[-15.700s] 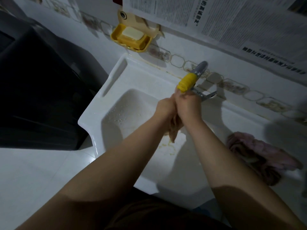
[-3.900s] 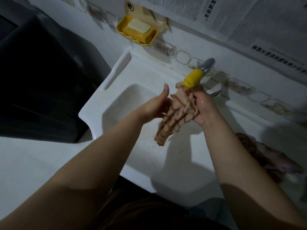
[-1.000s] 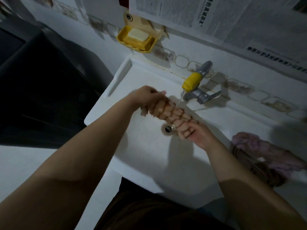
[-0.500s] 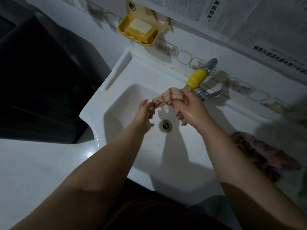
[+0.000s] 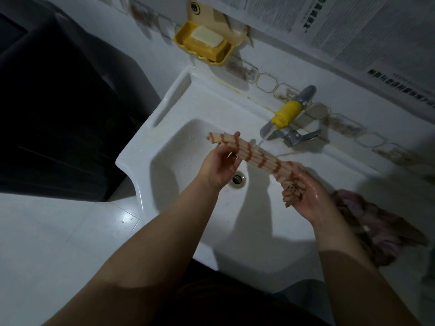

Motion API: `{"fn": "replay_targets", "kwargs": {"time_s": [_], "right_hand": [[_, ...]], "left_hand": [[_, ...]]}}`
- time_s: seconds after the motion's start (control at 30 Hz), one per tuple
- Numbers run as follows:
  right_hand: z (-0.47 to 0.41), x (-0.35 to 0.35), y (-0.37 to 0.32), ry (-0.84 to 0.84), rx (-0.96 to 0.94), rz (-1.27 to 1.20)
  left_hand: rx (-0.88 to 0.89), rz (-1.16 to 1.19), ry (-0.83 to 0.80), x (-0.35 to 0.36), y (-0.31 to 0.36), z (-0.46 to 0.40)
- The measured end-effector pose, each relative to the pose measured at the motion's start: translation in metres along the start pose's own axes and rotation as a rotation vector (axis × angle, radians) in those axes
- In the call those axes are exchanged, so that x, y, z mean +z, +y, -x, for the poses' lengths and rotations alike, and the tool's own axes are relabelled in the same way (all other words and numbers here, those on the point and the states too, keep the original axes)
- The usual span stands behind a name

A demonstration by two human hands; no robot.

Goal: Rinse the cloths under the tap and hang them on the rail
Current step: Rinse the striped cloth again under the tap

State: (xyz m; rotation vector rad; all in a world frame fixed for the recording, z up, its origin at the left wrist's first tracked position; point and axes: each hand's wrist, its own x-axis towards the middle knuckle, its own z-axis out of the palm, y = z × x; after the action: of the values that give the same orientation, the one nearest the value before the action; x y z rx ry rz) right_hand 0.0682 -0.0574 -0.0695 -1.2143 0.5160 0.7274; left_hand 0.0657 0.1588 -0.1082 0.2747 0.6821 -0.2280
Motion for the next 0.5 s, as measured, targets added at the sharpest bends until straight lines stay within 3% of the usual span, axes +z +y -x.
{"fn": "replay_targets", "kwargs": {"time_s": [0.17,0.37,0.43,0.5], "right_hand": [[-0.012,-0.003,0.018,0.052,-0.087,-0.094],[-0.015,0.049,0.013,-0.083,-0.103,-0.368],[-0.021,0.07,0.01,-0.038,-0.094,-0.317],[-0.029,0.081,0.007,-0.006,-0.079,-0.295]], "left_hand": [[-0.054,-0.028,-0.049,0.006,-0.003,0.009],[0.029,-0.242,-0.056,0.013,-0.033,0.012],[0.126,-0.425,-0.097,0.016,-0.041,0.019],[0.283,-0.843,-0.124,0.017,-0.039,0.025]]}}
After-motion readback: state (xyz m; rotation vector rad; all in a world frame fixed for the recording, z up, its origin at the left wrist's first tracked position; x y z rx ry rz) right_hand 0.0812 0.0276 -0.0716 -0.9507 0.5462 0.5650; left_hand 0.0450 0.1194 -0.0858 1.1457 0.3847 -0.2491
